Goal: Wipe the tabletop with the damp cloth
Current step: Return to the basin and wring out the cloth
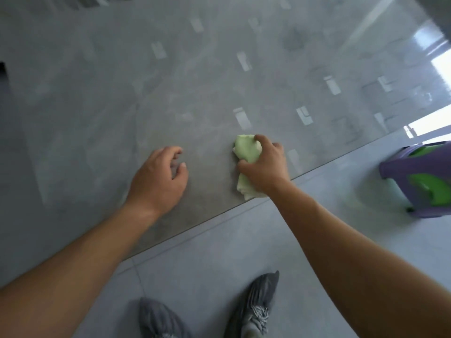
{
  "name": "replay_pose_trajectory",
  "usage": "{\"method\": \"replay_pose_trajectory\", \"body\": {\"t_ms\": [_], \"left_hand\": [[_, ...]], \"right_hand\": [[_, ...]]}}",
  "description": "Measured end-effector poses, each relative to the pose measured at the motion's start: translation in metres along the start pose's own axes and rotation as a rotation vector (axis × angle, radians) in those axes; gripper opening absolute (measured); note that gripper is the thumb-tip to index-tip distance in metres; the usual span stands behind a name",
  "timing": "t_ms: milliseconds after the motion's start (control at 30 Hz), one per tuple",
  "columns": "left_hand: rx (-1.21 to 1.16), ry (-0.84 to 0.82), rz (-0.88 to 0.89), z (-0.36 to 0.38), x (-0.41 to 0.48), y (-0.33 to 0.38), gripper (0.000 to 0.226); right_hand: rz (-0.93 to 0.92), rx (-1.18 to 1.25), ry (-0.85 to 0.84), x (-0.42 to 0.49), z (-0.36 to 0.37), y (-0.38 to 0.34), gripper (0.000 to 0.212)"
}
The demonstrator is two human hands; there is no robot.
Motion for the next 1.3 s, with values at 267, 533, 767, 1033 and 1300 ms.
{"method": "replay_pose_trajectory", "body": {"t_ms": [267,533,767,1033,1300], "left_hand": [[-0.908,-0.594,-0.416,0.028,0.003,0.201,0.027],[-0.791,-0.709,-0.249,0.068,0.008,0.395,0.021],[-0.722,-0.927,-0.133,0.137,0.009,0.554,0.028],[-0.506,-1.173,-0.061,0.261,0.036,0.71,0.029],[-0.343,-1.266,0.095,0.406,0.081,0.832,0.025]], "right_hand": [[0.164,0.765,-0.124,-0.041,-0.113,0.023,0.056],[0.21,0.95,0.121,-0.057,-0.286,0.094,0.058],[0.36,1.135,0.346,-0.042,-0.427,0.186,0.029],[0.508,1.127,0.686,0.009,-0.542,0.317,0.023],[0.553,0.968,0.827,0.1,-0.619,0.449,0.045]]}}
Point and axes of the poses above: each hand's wrist, its own x-axis towards the middle knuckle, its own z-axis out of the palm, y = z × x, the point moved 3 cm from there along x, towards the middle knuckle, and after that the axes turned 12 degrees about x, right-handed, at the moved point
